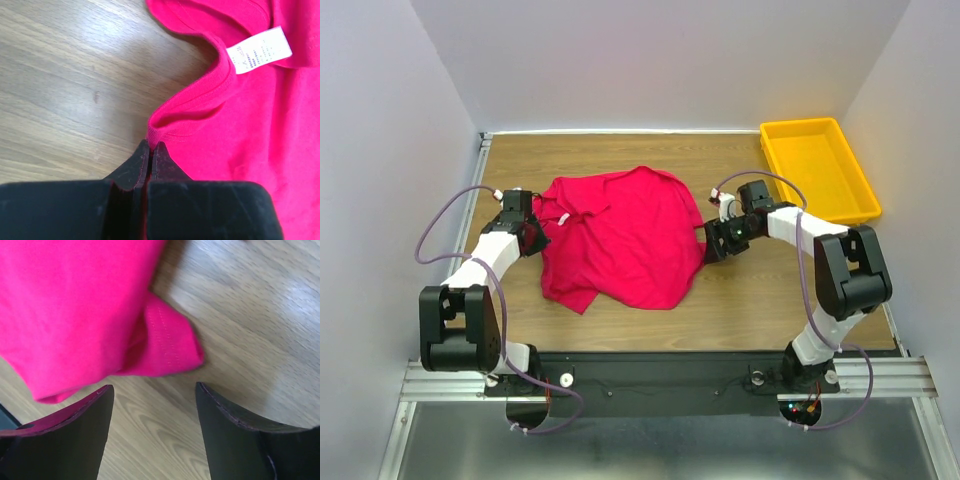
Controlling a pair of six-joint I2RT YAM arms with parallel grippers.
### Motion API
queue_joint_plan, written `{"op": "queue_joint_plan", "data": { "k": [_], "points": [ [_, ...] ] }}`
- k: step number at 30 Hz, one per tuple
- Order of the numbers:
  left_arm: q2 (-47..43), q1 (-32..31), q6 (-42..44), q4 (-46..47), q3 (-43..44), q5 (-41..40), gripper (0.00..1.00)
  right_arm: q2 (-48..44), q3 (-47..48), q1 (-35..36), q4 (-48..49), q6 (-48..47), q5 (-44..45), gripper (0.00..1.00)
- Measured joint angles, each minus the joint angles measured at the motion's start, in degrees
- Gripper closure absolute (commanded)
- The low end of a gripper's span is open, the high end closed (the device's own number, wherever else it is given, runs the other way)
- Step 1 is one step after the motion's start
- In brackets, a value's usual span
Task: Fold and stack the t-shirts
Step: Flatten the tshirt out
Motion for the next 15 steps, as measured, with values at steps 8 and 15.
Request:
{"op": "queue_joint_plan", "data": {
  "k": [8,15],
  "points": [
    [0.6,0.7,1.4,0.9,0.0,6.2,1.0,5.4,4.9,-0.1,1.2,1.3,1.3,0.57],
    [0.6,7.0,2.6,1.0,0.7,9.3,1.0,6.8,4.4,-0.3,1.6,1.1,-0.8,0.99]
  ]
}}
